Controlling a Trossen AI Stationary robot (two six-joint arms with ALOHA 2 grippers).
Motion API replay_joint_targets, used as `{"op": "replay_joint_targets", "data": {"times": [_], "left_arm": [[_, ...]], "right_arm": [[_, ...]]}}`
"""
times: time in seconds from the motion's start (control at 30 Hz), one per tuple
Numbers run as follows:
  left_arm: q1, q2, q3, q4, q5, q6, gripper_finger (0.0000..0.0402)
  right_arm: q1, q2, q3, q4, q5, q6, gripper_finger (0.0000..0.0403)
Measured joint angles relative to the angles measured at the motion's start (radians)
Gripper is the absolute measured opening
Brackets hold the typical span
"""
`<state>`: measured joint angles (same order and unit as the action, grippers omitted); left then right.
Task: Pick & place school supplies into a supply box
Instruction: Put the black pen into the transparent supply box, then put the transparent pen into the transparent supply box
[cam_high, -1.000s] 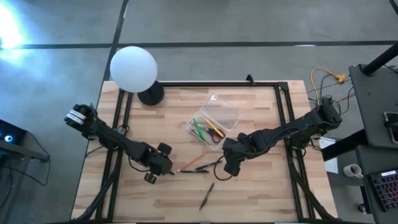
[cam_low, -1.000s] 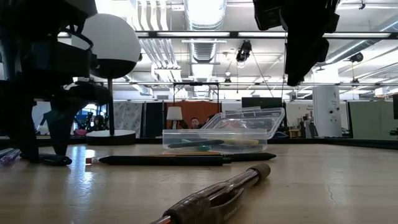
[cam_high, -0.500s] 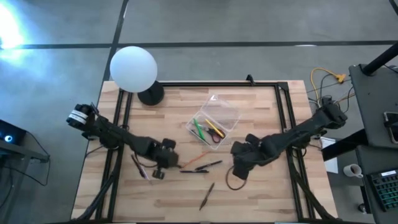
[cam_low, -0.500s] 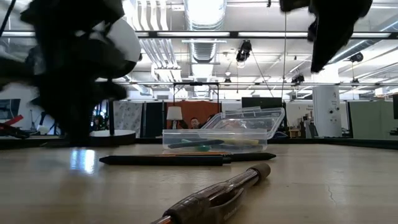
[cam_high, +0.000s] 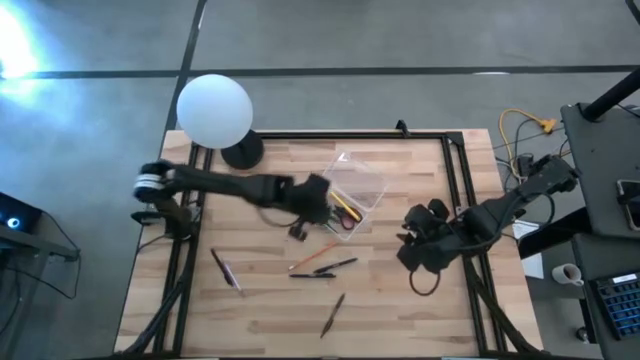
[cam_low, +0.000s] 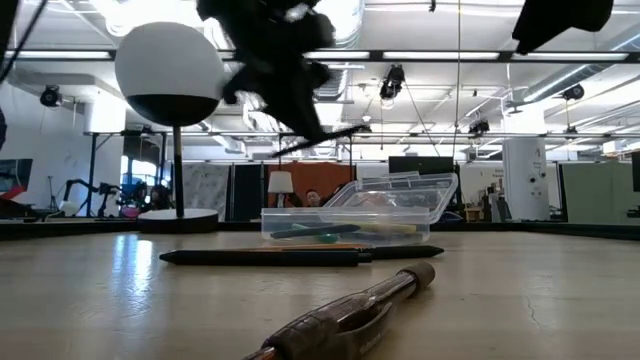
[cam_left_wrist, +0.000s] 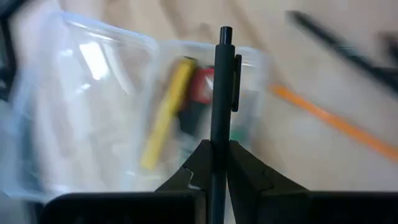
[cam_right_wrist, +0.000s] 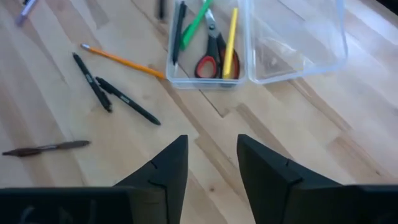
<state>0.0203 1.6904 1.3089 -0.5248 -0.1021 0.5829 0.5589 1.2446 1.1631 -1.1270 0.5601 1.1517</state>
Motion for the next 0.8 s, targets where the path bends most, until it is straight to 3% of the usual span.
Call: {"op": "replay_joint_targets", "data": {"times": [0.13,0.27,0.37,0.57,0.8], "left_arm": [[0.061,0.194,0.213,-0.087,0.066,0.108,0.0018],[0.080,0.360,0.433,-0.332,0.072,0.177,0.0021],[0.090,0.440,0.532,-0.449,0.075,0.195,0.0023],[0.102,0.451,0.562,-0.424,0.076,0.151,0.0063],[0.095,0.321,0.456,-0.432,0.078,-0.001,0.0130]], "right_arm": [[0.002,0.008,-0.028,0.003,-0.018,0.012,0.0127],[0.013,0.019,-0.053,0.007,-0.066,0.027,0.0127],[0.025,0.021,-0.078,0.008,-0.108,0.041,0.0127],[0.039,0.021,-0.109,0.010,-0.116,0.060,0.0123],[0.033,0.021,-0.126,0.018,-0.115,0.019,0.0121]]}}
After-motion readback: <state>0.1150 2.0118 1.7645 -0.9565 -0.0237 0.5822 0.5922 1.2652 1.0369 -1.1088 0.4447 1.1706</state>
